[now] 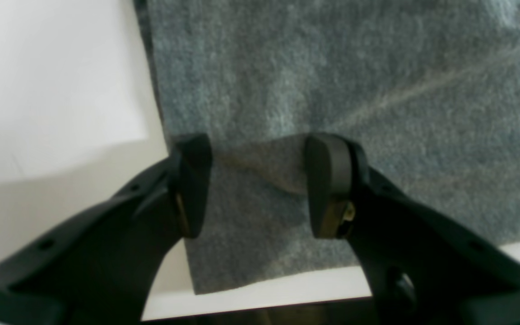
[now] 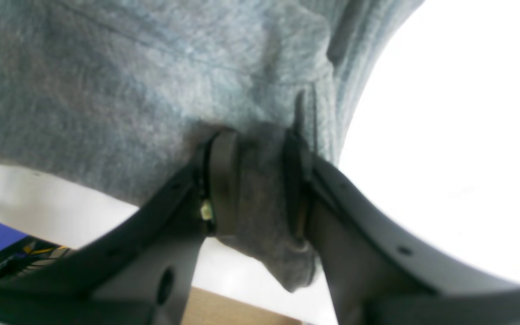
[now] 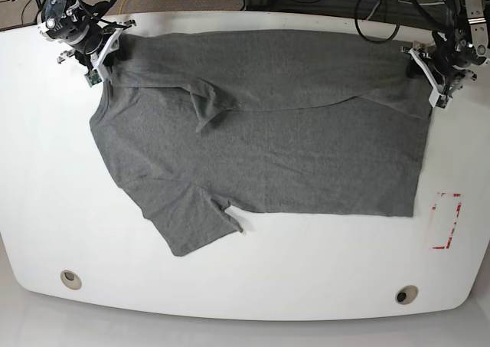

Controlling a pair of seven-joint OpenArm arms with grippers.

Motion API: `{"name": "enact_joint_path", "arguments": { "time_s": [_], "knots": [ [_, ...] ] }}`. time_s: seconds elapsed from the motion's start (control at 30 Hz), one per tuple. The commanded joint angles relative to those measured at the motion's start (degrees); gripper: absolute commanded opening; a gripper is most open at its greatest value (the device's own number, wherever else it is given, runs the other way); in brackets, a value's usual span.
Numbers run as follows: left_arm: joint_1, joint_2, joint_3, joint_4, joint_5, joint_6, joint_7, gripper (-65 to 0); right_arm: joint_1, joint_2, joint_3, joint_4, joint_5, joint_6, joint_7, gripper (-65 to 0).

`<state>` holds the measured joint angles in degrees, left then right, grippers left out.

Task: Fold the T-shirt properly

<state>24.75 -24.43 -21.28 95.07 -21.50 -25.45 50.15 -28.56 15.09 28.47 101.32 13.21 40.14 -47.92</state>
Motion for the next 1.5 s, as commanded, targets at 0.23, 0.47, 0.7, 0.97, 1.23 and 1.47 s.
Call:
{"name": "enact_joint_path", "arguments": {
  "time_s": [0.23, 0.47, 0.7, 0.97, 1.23, 1.47],
  "knots": [
    [0.35, -1.29, -0.30, 2.21, 1.58, 0.44, 1.32, -33.1, -1.29, 0.16, 0.15, 2.29, -5.08, -0.14, -4.61, -48.8],
    [0.70, -1.29, -0.57, 9.68, 1.50, 0.44, 1.67, -32.9, -1.11, -0.10, 0.15, 9.67, -4.82, -0.14, -8.47, -48.5],
    [0.17, -1.20, -0.66, 14.96, 1.41, 0.44, 4.57, -32.8, 2.23, -2.21, 0.06, 14.24, -4.90, -0.14, -11.73, -48.5],
    [-5.90, -0.94, -0.57, 18.30, 1.41, 0.44, 9.85, -32.8, 8.20, -2.74, -0.12, 14.24, -4.99, -0.14, -12.43, -48.4],
    [-11.35, -0.85, -0.22, 18.21, 1.41, 0.44, 9.85, -32.8, 13.74, -4.94, -0.47, 13.28, -4.90, -0.14, -14.01, -46.8],
    [-14.51, -0.85, -0.22, 18.03, 1.76, 0.44, 9.85, -32.8, 16.56, -9.07, -0.56, 13.28, -4.82, -0.14, -15.24, -30.6]
  ]
}}
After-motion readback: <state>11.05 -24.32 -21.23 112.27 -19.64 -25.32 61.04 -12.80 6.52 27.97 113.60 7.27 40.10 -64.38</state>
